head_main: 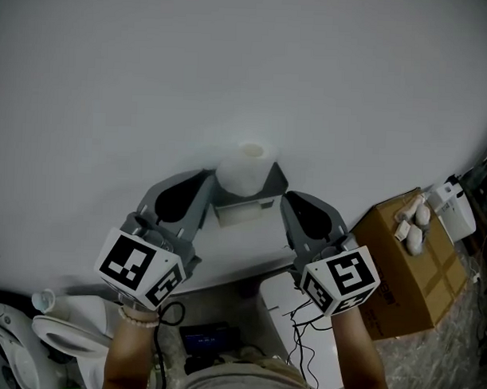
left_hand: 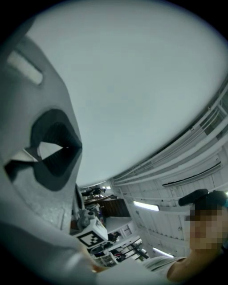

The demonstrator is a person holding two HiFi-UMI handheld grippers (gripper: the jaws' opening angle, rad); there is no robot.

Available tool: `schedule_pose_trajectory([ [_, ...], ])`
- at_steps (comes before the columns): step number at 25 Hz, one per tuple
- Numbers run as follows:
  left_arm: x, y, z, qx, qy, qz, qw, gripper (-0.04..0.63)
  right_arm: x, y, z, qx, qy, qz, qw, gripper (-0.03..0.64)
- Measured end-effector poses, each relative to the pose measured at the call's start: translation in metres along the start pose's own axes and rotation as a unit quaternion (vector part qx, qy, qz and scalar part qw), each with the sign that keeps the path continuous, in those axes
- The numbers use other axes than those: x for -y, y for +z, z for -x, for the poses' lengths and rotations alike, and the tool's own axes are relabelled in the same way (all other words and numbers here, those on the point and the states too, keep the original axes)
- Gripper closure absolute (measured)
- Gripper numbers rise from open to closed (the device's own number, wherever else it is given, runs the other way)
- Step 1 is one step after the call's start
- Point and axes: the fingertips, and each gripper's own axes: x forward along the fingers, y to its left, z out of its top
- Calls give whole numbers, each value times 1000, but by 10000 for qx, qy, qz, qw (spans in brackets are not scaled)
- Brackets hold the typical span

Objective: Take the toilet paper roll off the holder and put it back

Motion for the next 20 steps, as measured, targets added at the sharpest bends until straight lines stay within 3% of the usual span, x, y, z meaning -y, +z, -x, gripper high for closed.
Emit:
schedule_pose_trajectory([
  [8, 4, -22, 34, -308, 183, -92, 9993, 600, -2, -20, 23, -88, -185, -341, 9992, 614],
  [20, 12, -71, 74, -633, 328, 421, 9966, 600, -14, -62, 45, -447, -235, -633, 9967, 614],
])
